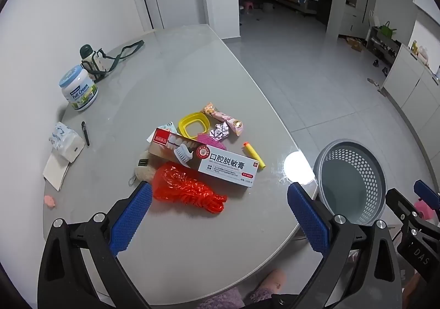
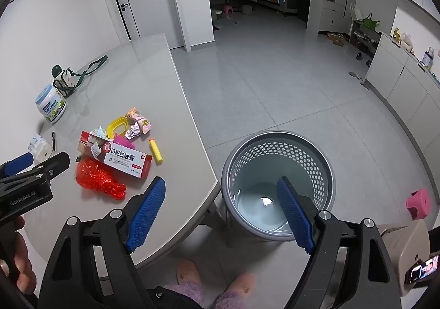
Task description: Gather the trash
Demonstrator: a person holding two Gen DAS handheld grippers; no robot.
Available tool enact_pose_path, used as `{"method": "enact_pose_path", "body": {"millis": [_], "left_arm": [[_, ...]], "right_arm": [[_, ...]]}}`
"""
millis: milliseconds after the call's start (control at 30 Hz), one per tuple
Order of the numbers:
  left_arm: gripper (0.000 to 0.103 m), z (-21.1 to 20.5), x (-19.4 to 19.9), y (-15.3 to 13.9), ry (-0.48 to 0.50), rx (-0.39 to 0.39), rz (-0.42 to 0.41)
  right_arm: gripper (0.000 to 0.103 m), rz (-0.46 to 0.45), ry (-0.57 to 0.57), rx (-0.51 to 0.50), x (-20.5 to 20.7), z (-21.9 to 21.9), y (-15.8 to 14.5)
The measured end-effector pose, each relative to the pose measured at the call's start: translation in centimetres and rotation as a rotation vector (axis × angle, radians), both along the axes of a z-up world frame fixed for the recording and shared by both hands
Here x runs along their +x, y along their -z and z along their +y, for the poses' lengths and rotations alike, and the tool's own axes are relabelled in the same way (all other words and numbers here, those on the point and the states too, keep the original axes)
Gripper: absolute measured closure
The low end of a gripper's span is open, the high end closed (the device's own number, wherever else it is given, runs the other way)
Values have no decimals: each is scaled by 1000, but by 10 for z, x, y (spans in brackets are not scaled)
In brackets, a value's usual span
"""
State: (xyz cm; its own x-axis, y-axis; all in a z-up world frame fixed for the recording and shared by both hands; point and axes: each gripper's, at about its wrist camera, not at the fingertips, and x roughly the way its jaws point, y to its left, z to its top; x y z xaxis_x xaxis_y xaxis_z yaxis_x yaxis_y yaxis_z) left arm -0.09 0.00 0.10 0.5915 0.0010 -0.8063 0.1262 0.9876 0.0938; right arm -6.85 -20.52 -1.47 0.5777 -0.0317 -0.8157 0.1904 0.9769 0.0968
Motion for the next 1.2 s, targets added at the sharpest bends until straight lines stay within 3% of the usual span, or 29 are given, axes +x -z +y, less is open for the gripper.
{"method": "enact_pose_path", "body": {"millis": [300, 433, 1200], "left_arm": [[6, 2, -7, 2, -9, -8, 25], [6, 2, 22, 13, 4, -1, 59], [6, 7, 37, 14, 20, 4, 39]], "right_arm": [[24, 24, -16, -4, 15, 2, 13], [24, 32, -21, -4, 21, 7, 18], [24, 21, -2, -5, 34, 9, 15]]}}
